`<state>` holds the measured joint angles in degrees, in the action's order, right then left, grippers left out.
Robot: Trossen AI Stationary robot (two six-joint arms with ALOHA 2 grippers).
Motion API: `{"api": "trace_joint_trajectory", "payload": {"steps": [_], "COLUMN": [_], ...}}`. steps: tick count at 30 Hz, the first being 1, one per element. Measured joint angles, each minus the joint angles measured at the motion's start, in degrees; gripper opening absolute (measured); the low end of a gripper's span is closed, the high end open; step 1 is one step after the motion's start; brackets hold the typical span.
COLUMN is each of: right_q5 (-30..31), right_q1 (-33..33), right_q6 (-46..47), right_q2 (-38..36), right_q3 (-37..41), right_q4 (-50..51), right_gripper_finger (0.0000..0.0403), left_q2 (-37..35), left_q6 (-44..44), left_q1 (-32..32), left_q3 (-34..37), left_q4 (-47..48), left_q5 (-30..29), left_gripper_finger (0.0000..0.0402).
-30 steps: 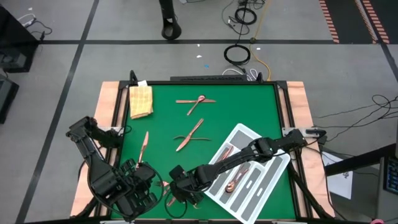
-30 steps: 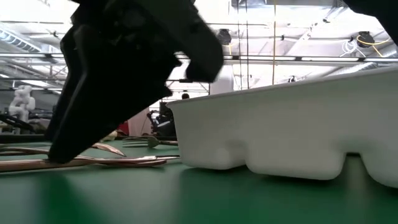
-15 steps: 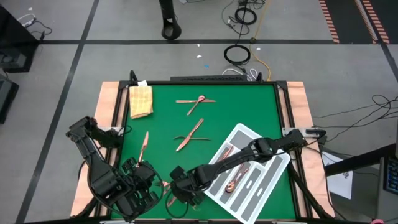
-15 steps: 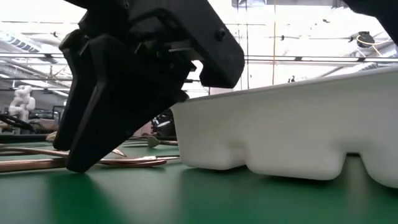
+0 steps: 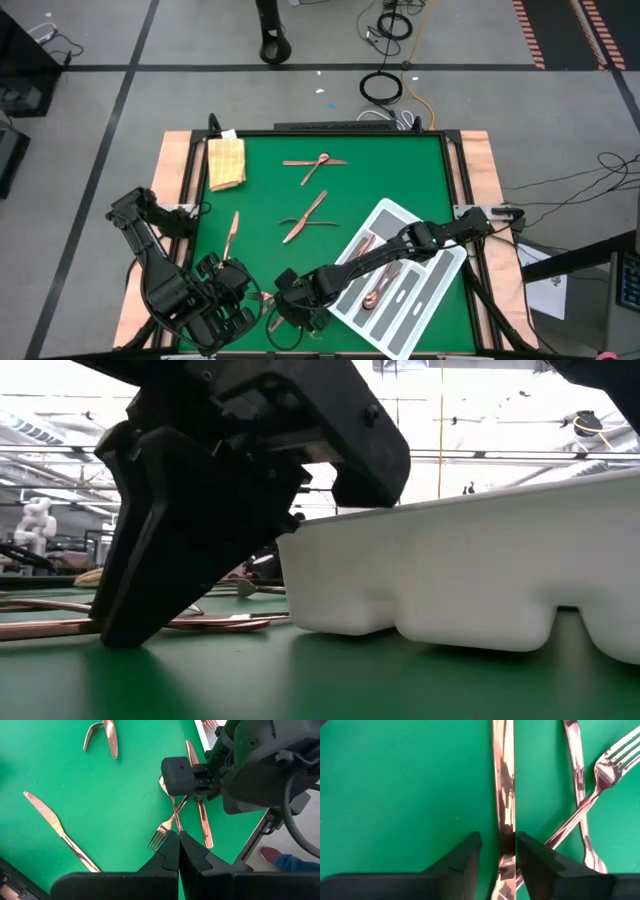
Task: Sort silverware
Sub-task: Put the bronze knife into the silverware tray
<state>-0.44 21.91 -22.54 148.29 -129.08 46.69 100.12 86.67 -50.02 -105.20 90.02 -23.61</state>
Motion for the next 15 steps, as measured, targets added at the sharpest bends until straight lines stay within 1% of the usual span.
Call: {"api": "trace_joint_trajectory", "payload": {"steps": [5,8,10,15], "right_q5": [0.53,1.95,2.57,5.09], "right_q1": [-0.27,-0.33,-0.37,-0.33], "right_q6": [2.74,3.31,3.68,3.88], "right_q2": [0.13,0.13,0.15,0.15], "right_q3": [0.09,0.09,0.13,0.15], "right_q4": [0.65,0.59,0.57,0.86], "right_gripper_finger": [0.0054,0.0018,0.0007,0.0004], "left_q2": [0.0,0.0,0.0,0.0], "left_q6": [-0.01,-0.01,-0.02,-0.22], "left_q1": [0.0,0.0,0.0,0.0], "left_q3": [0.01,0.0,0.0,0.0], "left_q4": [0.0,0.0,0.0,0.0], "left_q5": [-0.56,-0.73,-0.73,-0.76], "left_gripper_finger": [0.0,0.0,0.0,0.0]}}
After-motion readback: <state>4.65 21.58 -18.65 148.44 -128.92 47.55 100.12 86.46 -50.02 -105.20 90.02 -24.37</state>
